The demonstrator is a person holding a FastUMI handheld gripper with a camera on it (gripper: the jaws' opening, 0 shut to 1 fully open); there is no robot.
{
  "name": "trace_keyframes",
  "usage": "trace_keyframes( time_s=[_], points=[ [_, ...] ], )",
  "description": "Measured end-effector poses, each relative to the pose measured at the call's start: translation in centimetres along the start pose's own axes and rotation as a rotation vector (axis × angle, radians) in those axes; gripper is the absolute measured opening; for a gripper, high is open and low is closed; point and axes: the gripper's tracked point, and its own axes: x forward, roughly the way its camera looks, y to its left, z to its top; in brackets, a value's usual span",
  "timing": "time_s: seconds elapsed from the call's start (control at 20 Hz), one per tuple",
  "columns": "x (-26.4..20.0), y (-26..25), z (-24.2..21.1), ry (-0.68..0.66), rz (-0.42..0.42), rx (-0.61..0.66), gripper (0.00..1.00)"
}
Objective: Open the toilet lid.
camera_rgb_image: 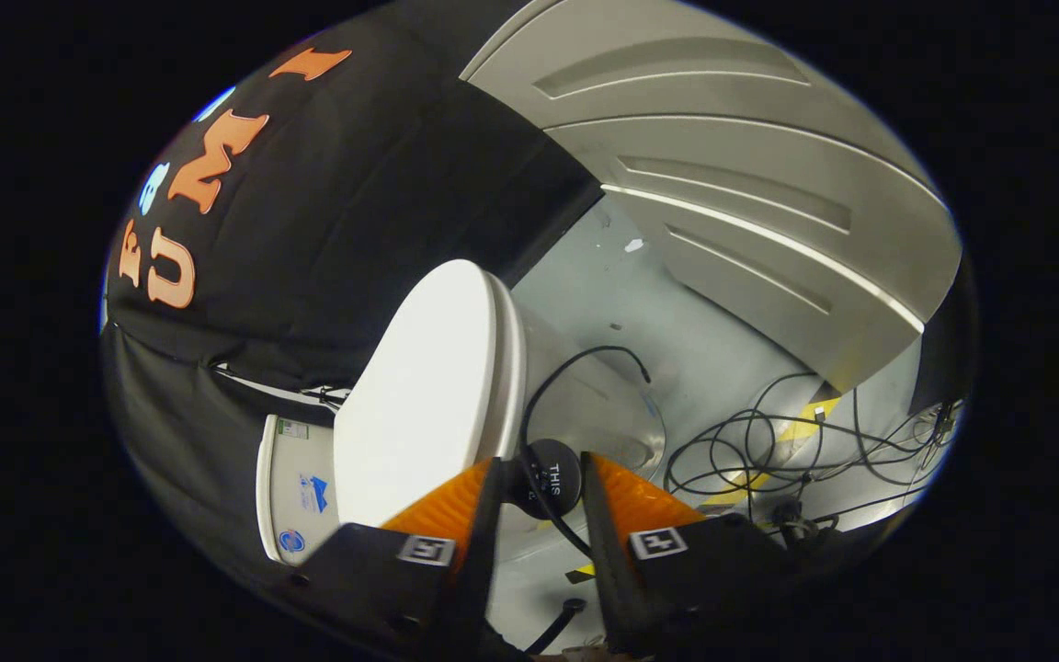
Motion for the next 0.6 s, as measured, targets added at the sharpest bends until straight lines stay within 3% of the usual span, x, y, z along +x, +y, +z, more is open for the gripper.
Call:
trace_keyframes(
  time_s=[0.05, 0.4, 0.6],
  points=[
    [0.0, 0.0, 0.3, -0.007, 0.01, -0.003, 0.5],
    [-0.5, 0.5, 1.3, -0.015, 0.117, 0.143, 0.29],
    [-1.2, 1.3, 1.7, -0.051, 0.158, 0.116, 0.19]
  ],
)
